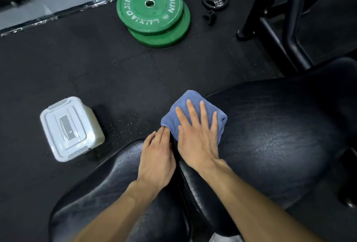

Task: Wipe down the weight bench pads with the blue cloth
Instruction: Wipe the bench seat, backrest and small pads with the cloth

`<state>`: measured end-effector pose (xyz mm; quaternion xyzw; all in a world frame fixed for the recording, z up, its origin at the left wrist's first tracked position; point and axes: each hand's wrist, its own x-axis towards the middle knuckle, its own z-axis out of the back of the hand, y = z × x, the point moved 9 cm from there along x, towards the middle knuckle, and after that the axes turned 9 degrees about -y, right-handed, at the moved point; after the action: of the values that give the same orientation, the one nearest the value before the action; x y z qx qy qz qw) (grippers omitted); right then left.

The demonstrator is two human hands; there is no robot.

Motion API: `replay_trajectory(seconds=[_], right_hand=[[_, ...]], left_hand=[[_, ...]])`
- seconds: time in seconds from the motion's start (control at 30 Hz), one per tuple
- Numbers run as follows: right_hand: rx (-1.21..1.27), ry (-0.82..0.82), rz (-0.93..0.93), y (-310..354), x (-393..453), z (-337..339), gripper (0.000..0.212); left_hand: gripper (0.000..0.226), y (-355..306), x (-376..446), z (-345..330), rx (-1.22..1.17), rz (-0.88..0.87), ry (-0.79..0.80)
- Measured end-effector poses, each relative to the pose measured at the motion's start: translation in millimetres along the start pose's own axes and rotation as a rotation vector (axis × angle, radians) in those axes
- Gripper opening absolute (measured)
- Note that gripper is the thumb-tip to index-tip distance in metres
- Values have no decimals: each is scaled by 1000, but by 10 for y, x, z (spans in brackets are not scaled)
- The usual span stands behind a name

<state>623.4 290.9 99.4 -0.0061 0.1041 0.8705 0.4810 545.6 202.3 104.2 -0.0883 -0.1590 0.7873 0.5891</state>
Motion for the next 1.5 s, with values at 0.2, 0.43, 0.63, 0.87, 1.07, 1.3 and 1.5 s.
replay_trajectory(seconds=[0.2, 0.43, 0.63, 0.87, 1.07, 1.3, 1.5], right_hand=[[-34, -10, 122, 1, -458, -73, 84], [-51, -3, 131, -55, -1351, -112, 65], [-29, -46, 56, -184, -941, -86, 53], [-69, -120, -32, -812, -94, 64, 55], [-71, -150, -199, -764, -122, 21, 57], [-26, -98, -108, -422, -913, -91, 59], [5, -92, -9, -354, -1559, -129, 60]], left_hand=[[60, 178, 12, 24, -366, 249, -16], [48, 65, 25, 24, -187, 225, -61], [51, 81, 4, -27, -134, 209, -79], [53, 52, -16, -25, -46, 149, -69], [53, 37, -18, -26, -14, 174, -84], [55, 30, -19, -31, -4, 190, -83], [59, 9, -27, -31, -27, 191, -102]])
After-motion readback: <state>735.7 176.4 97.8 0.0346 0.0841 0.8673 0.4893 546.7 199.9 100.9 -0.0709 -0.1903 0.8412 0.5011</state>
